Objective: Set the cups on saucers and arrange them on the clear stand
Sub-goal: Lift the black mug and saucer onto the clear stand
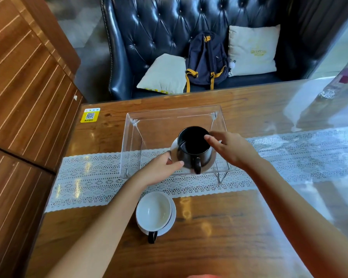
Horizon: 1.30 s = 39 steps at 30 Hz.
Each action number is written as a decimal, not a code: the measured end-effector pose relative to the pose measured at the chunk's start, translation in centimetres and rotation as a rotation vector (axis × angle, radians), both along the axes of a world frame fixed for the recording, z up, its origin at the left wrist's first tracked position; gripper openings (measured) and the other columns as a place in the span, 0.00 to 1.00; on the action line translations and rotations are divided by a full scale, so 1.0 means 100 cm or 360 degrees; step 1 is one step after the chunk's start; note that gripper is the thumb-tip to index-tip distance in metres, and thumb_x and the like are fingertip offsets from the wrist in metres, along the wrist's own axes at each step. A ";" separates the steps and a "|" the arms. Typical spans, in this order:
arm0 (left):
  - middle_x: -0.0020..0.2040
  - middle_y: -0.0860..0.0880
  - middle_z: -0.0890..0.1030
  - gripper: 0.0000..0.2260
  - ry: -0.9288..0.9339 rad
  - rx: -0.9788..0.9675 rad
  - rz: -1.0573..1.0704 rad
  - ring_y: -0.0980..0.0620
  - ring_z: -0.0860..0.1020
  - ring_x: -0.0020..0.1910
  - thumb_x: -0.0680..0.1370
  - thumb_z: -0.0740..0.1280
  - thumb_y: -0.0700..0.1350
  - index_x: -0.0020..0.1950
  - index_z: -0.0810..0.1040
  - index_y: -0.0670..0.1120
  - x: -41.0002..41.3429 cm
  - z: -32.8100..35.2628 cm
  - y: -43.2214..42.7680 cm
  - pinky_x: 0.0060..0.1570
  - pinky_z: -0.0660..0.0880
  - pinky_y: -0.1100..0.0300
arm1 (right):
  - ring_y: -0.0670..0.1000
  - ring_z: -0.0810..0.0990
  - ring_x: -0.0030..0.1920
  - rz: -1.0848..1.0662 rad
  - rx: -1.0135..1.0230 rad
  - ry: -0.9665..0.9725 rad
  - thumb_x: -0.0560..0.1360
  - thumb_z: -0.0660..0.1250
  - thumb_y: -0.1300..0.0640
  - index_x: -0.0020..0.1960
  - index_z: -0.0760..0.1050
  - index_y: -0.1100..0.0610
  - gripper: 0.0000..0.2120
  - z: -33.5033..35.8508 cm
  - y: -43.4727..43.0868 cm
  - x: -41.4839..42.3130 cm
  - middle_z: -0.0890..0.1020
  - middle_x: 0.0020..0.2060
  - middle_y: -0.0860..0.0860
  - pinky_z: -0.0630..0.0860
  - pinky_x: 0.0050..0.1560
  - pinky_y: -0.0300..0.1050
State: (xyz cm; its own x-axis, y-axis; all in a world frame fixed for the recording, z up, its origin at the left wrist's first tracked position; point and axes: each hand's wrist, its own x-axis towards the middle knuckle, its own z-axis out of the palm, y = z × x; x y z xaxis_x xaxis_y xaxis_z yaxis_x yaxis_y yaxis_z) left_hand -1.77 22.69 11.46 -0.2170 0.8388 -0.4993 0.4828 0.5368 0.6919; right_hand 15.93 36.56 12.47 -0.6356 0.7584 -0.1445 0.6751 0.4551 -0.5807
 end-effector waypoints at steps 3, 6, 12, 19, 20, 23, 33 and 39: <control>0.52 0.48 0.78 0.17 -0.0049 0.0045 -0.0030 0.49 0.76 0.53 0.76 0.62 0.55 0.63 0.72 0.51 0.007 -0.001 0.006 0.55 0.74 0.49 | 0.57 0.81 0.56 -0.0080 0.0007 0.0055 0.76 0.53 0.38 0.61 0.76 0.46 0.21 -0.001 0.002 0.010 0.84 0.55 0.51 0.77 0.54 0.55; 0.53 0.48 0.77 0.17 -0.0084 0.0057 -0.0042 0.49 0.76 0.53 0.76 0.63 0.54 0.63 0.72 0.51 0.013 -0.001 0.011 0.53 0.74 0.51 | 0.57 0.80 0.56 -0.0103 0.0008 0.0109 0.77 0.53 0.39 0.61 0.76 0.47 0.22 -0.002 0.005 0.019 0.84 0.54 0.53 0.77 0.54 0.56; 0.51 0.50 0.77 0.18 -0.0039 0.0050 -0.0069 0.48 0.77 0.53 0.75 0.64 0.55 0.63 0.71 0.51 0.030 -0.004 0.016 0.56 0.74 0.47 | 0.58 0.82 0.51 -0.0145 -0.0031 0.0145 0.76 0.49 0.37 0.60 0.76 0.47 0.24 -0.007 0.010 0.032 0.84 0.51 0.53 0.77 0.53 0.58; 0.60 0.52 0.74 0.25 0.0077 0.0196 0.0027 0.54 0.71 0.60 0.76 0.63 0.55 0.71 0.61 0.53 0.028 -0.006 -0.008 0.60 0.69 0.54 | 0.51 0.79 0.51 -0.0400 -0.0158 0.0653 0.79 0.54 0.44 0.59 0.75 0.53 0.18 -0.024 -0.010 0.043 0.82 0.51 0.51 0.76 0.50 0.52; 0.60 0.54 0.74 0.23 0.0120 0.0323 0.0084 0.56 0.71 0.60 0.76 0.63 0.54 0.71 0.63 0.54 0.026 -0.005 -0.018 0.57 0.68 0.58 | 0.50 0.79 0.45 -0.0499 -0.0173 0.0772 0.79 0.56 0.46 0.54 0.76 0.54 0.15 -0.028 -0.016 0.050 0.81 0.45 0.49 0.74 0.44 0.49; 0.56 0.59 0.76 0.13 0.0207 0.0687 0.0344 0.64 0.73 0.56 0.76 0.64 0.49 0.61 0.73 0.55 0.016 -0.006 -0.061 0.52 0.67 0.67 | 0.49 0.73 0.31 -0.0698 -0.0306 0.0835 0.77 0.60 0.55 0.38 0.74 0.56 0.11 -0.052 -0.033 0.085 0.76 0.30 0.49 0.68 0.35 0.45; 0.71 0.45 0.66 0.22 -0.0373 -0.0074 0.1063 0.47 0.66 0.68 0.78 0.63 0.49 0.71 0.64 0.49 0.006 -0.088 -0.161 0.65 0.67 0.49 | 0.54 0.79 0.40 -0.0271 -0.1244 0.0317 0.80 0.59 0.56 0.49 0.76 0.56 0.08 -0.113 -0.111 0.079 0.80 0.44 0.58 0.72 0.38 0.42; 0.73 0.44 0.64 0.27 -0.0472 -0.0067 0.1075 0.47 0.64 0.70 0.75 0.68 0.42 0.72 0.64 0.51 0.008 -0.097 -0.164 0.62 0.71 0.49 | 0.50 0.77 0.52 -0.0094 -0.1503 0.0331 0.79 0.60 0.49 0.69 0.64 0.58 0.22 -0.116 -0.153 0.000 0.74 0.58 0.53 0.76 0.47 0.37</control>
State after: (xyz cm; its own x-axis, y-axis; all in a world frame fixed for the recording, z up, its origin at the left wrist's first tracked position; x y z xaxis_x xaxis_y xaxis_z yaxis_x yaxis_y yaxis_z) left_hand -0.98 6.28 1.74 -0.5302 0.5490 -0.6461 -0.1662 0.6800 0.7141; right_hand 15.91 21.25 0.90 -0.6816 0.4192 -0.5998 0.5246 -0.2915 -0.7999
